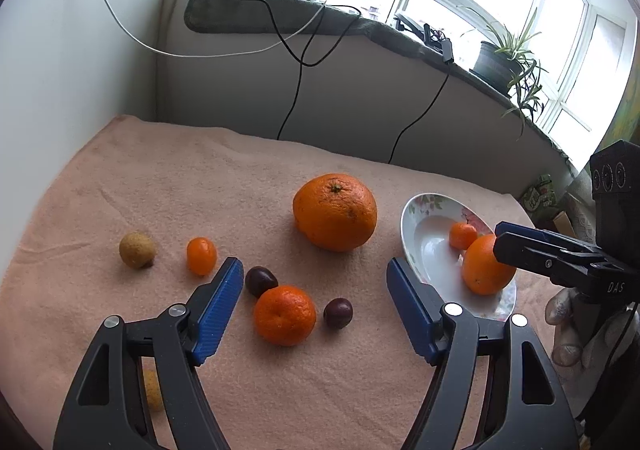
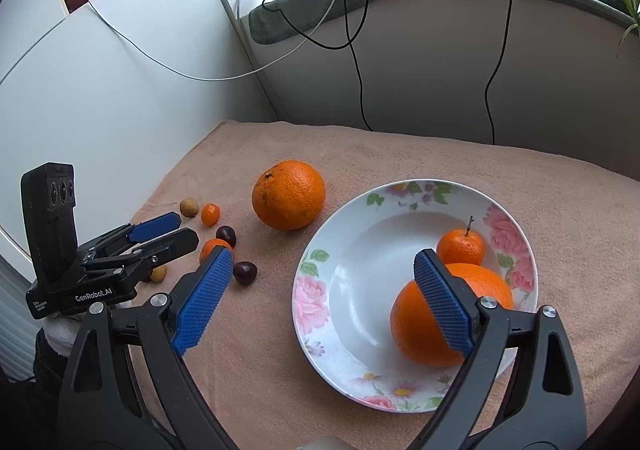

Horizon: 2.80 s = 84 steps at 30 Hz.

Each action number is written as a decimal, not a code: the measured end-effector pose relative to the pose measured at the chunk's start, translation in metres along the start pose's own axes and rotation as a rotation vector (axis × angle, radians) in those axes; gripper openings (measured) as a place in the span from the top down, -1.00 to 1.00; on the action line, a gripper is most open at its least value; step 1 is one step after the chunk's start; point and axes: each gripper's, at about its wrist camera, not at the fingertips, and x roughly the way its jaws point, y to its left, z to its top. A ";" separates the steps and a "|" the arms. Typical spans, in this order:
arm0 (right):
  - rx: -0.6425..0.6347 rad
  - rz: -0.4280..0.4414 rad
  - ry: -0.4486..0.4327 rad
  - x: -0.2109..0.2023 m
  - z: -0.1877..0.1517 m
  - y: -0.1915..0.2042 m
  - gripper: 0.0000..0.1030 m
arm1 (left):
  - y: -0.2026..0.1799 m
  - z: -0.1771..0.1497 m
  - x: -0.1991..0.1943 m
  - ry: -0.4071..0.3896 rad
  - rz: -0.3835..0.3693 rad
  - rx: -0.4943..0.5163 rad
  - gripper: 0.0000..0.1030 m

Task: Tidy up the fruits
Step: 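Withdraw the right tool from the plate toward the other large orange, then close the right tool's fingers around the second large orange, then carry the large orange into the floral plate and open the right tool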

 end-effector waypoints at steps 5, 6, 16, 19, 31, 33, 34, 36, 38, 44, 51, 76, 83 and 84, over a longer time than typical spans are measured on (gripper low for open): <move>0.019 0.043 0.054 0.025 0.022 0.002 -0.83 | -0.002 0.005 0.013 0.022 -0.023 -0.002 -0.44; 0.024 0.044 0.064 0.031 0.026 0.002 -0.83 | -0.002 0.007 0.016 0.025 -0.026 0.000 -0.44; 0.053 0.116 0.166 0.081 0.056 0.006 -0.83 | -0.003 0.018 0.040 0.057 -0.048 -0.006 -0.44; 0.056 0.122 0.196 0.096 0.064 0.007 -0.83 | -0.003 0.020 0.048 0.072 -0.056 -0.011 -0.44; 0.045 0.140 0.281 0.134 0.068 0.014 -0.83 | 0.000 0.023 0.061 0.093 -0.086 -0.041 -0.44; 0.046 0.144 0.287 0.137 0.067 0.014 -0.82 | 0.000 0.023 0.061 0.094 -0.087 -0.044 -0.44; 0.044 0.147 0.289 0.137 0.067 0.014 -0.82 | 0.000 0.023 0.061 0.093 -0.090 -0.046 -0.44; 0.037 0.151 0.297 0.139 0.066 0.016 -0.72 | -0.001 0.024 0.062 0.096 -0.095 -0.047 -0.44; 0.027 0.149 0.306 0.143 0.066 0.018 -0.71 | -0.002 0.024 0.064 0.100 -0.098 -0.044 -0.44; 0.014 0.137 0.328 0.151 0.062 0.025 -0.50 | -0.006 0.024 0.068 0.111 -0.106 -0.041 -0.40; 0.020 0.133 0.324 0.150 0.061 0.022 -0.36 | -0.010 0.026 0.069 0.115 -0.100 -0.028 -0.25; -0.017 0.118 0.248 0.108 0.067 0.031 -0.32 | -0.022 0.027 0.044 0.052 -0.075 -0.001 -0.21; -0.027 0.111 0.218 0.083 0.066 0.027 -0.32 | -0.031 0.024 0.029 0.029 -0.086 0.017 -0.21; -0.026 0.108 0.214 0.080 0.065 0.027 -0.32 | -0.033 0.024 0.027 0.027 -0.089 0.020 -0.21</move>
